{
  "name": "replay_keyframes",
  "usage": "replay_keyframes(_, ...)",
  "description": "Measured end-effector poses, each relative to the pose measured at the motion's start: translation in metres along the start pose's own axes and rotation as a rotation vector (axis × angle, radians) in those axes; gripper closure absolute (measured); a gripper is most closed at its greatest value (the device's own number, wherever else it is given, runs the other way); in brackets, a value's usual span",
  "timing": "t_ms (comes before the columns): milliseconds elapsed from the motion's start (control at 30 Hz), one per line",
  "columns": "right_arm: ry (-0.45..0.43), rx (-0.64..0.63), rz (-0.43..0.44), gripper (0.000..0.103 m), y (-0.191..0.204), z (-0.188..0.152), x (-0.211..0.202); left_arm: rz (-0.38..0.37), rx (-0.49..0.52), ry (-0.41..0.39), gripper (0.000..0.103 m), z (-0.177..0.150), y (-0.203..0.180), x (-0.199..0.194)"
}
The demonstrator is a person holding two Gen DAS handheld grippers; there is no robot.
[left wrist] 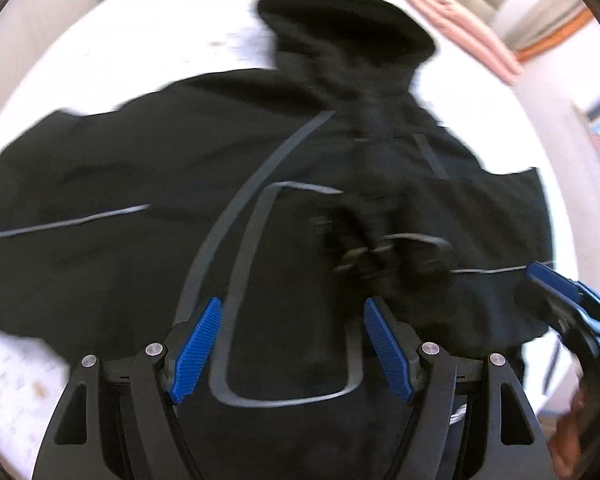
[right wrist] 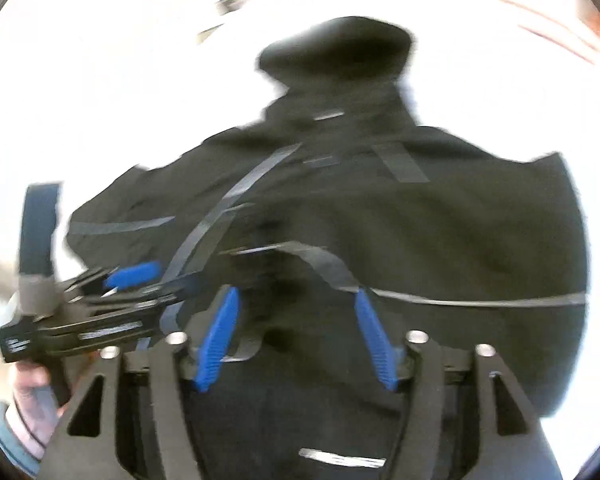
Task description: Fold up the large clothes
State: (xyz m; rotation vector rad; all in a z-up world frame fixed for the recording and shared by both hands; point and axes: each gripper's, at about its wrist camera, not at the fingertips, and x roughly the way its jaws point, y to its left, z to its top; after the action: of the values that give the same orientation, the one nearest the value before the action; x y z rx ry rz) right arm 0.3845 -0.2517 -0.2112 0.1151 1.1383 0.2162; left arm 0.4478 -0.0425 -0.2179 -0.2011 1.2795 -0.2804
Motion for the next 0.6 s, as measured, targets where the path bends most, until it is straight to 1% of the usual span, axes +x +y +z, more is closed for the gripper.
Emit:
replay_keyframes(33,0.000,0.037,-0.060,0.035,-0.021,-0.002,0.000,-0.025,0.008,0.000,0.028,0.003,-0.005,0.004)
replay_keyframes(67,0.018,0.068,-0.094,0.036,-0.038,-0.005,0.007,-0.049,0.015,-0.001,0.028,0.007,-0.011,0.009)
replay_keyframes(100,0.041,0.088,-0.108,0.038,-0.048,-0.007,0.016,-0.062,0.014,0.000,0.028,0.011,-0.016,0.014)
replay_keyframes(133,0.063,0.101,-0.128,0.047,-0.056,-0.010,0.027,-0.084,0.006,0.005,0.028,0.016,-0.019,0.020)
replay_keyframes(167,0.099,0.108,-0.151,0.054,-0.062,-0.016,0.042,-0.111,-0.004,0.017,0.028,0.020,-0.020,0.027)
replay_keyframes(200,0.147,0.115,-0.166,0.055,-0.068,-0.021,0.060,-0.127,-0.016,0.038,0.028,0.022,-0.021,0.034)
replay_keyframes(233,0.204,0.130,-0.167,0.055,-0.073,-0.028,0.078,-0.124,-0.031,0.059,0.028,0.024,-0.021,0.042)
replay_keyframes(267,0.208,0.133,-0.163,0.055,-0.074,-0.031,0.086,-0.119,-0.042,0.063,0.028,0.025,-0.020,0.048)
replay_keyframes(333,0.188,0.124,-0.168,0.055,-0.075,-0.028,0.086,-0.118,-0.045,0.068,0.029,0.025,-0.021,0.058)
replay_keyframes(400,0.189,0.125,-0.169,0.054,-0.074,-0.029,0.084,-0.122,-0.036,0.069,0.066,0.024,-0.024,0.063)
replay_keyframes(433,0.189,0.130,-0.163,0.054,-0.074,-0.030,0.084,-0.139,-0.034,0.076,0.078,0.024,-0.027,0.065)
replay_keyframes(500,0.192,0.135,-0.151,0.054,-0.070,-0.024,0.081,-0.137,-0.032,0.050,0.083,0.026,-0.030,0.059)
replay_keyframes(600,0.166,0.136,-0.107,0.054,-0.075,-0.015,0.065,-0.119,-0.025,-0.021,0.084,0.033,-0.029,0.035)
